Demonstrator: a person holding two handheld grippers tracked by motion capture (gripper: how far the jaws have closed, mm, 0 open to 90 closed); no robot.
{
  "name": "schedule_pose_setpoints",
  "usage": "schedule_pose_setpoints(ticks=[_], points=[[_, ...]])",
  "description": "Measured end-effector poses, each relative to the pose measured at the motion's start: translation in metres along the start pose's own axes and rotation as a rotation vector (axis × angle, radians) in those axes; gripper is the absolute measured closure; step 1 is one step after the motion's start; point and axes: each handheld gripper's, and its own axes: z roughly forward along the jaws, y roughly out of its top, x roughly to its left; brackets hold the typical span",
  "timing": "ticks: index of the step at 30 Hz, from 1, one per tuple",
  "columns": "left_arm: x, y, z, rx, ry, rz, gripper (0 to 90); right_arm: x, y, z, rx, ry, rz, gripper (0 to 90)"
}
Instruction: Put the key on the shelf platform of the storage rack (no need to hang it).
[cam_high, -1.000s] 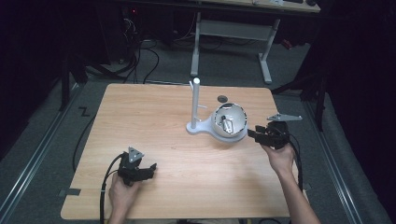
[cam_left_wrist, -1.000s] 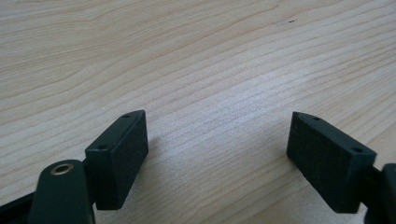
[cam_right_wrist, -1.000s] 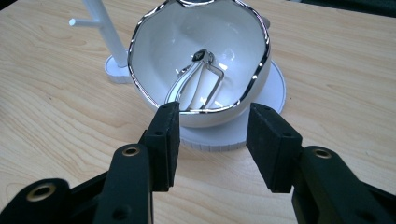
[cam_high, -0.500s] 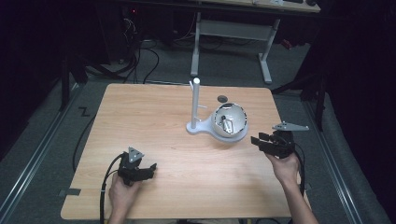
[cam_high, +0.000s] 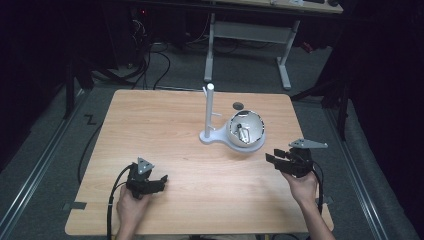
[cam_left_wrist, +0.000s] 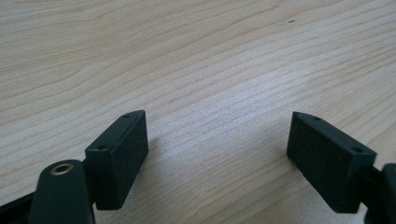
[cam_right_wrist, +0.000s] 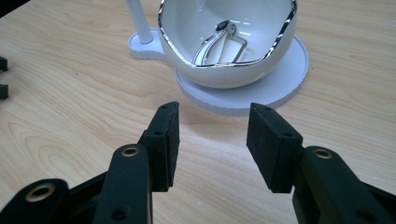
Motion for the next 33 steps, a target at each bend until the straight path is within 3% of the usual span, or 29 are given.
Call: schedule_pose_setpoints(ticks=[33], points=[[0.0,0.0,0.0,0.0,0.0,0.001,20.9,0.028,-0.029,0.037,0.029,0.063,-0.005,54.6]])
